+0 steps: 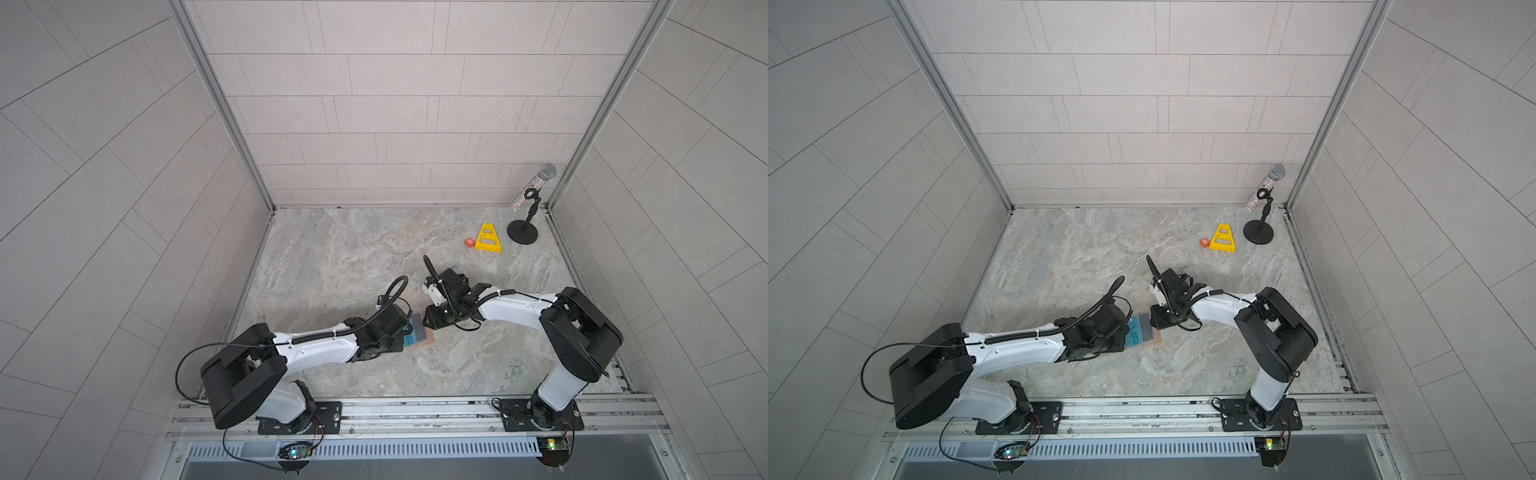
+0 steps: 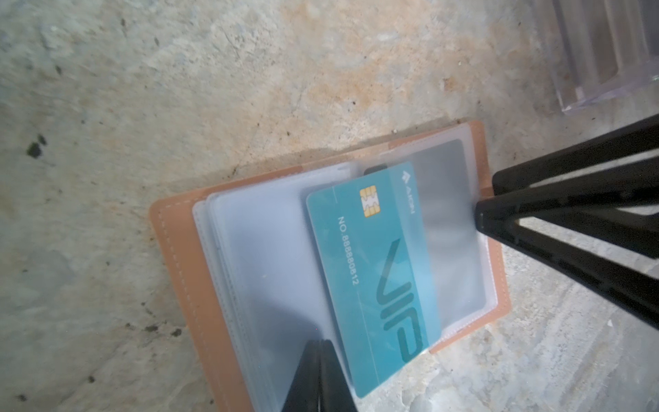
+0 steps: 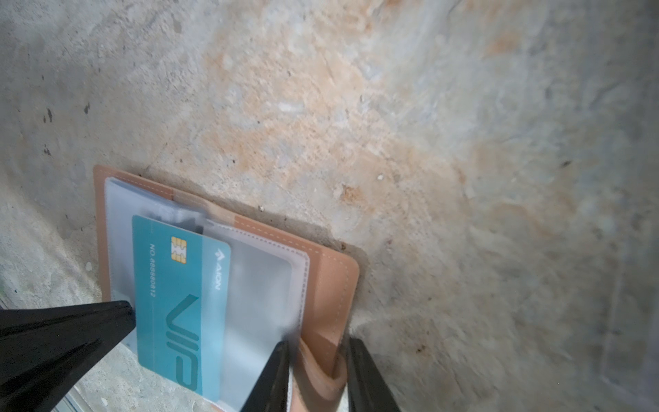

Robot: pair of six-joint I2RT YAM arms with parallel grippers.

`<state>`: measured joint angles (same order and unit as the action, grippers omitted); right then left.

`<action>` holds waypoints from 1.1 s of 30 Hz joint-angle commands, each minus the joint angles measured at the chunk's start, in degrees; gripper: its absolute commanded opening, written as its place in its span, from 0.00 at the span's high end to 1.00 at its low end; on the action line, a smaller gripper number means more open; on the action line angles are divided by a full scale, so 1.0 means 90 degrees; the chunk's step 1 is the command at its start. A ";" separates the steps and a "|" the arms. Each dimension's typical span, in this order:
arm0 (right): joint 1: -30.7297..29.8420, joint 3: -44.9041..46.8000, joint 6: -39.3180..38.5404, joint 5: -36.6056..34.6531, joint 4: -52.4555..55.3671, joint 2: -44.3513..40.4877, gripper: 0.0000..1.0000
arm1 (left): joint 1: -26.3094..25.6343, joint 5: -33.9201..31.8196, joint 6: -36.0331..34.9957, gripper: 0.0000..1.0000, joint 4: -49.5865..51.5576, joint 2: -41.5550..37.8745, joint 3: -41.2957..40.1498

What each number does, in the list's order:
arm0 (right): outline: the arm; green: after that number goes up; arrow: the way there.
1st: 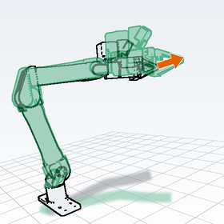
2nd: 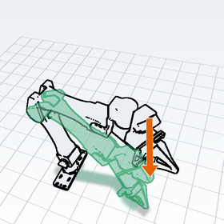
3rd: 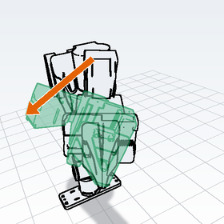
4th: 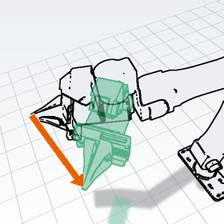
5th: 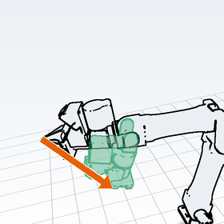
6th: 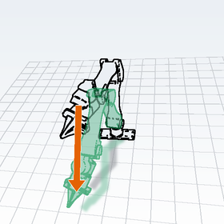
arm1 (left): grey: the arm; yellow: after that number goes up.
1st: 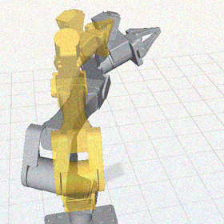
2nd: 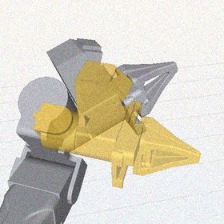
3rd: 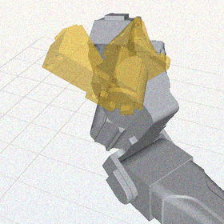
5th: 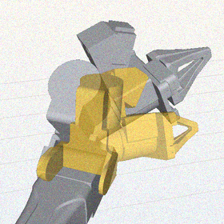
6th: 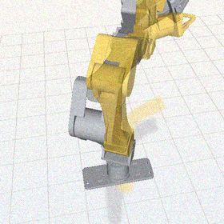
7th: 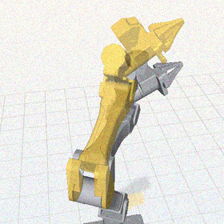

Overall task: Insert credit cards into a card holder
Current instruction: Insert the credit card into the card slot.

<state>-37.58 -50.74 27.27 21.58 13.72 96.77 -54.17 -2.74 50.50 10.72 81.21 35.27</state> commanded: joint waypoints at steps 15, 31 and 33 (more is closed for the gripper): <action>-0.0072 0.0328 0.0064 -0.0223 0.0390 0.0287 0.70 | -0.0036 0.0152 -0.0215 0.90 -0.0027 0.0287 0.0321; -0.0072 0.0360 0.0095 -0.0133 0.0341 0.0241 0.70 | -0.0044 0.0276 -0.0357 0.91 -0.0185 0.0737 0.0610; -0.0072 0.0373 0.0105 -0.0123 0.0332 0.0225 0.70 | -0.0042 0.0264 -0.0377 0.91 -0.0205 0.0801 0.0639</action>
<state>-37.58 -50.26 27.49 21.65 12.99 96.57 -54.17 -0.25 48.07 9.30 87.26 39.88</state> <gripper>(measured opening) 0.298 0.091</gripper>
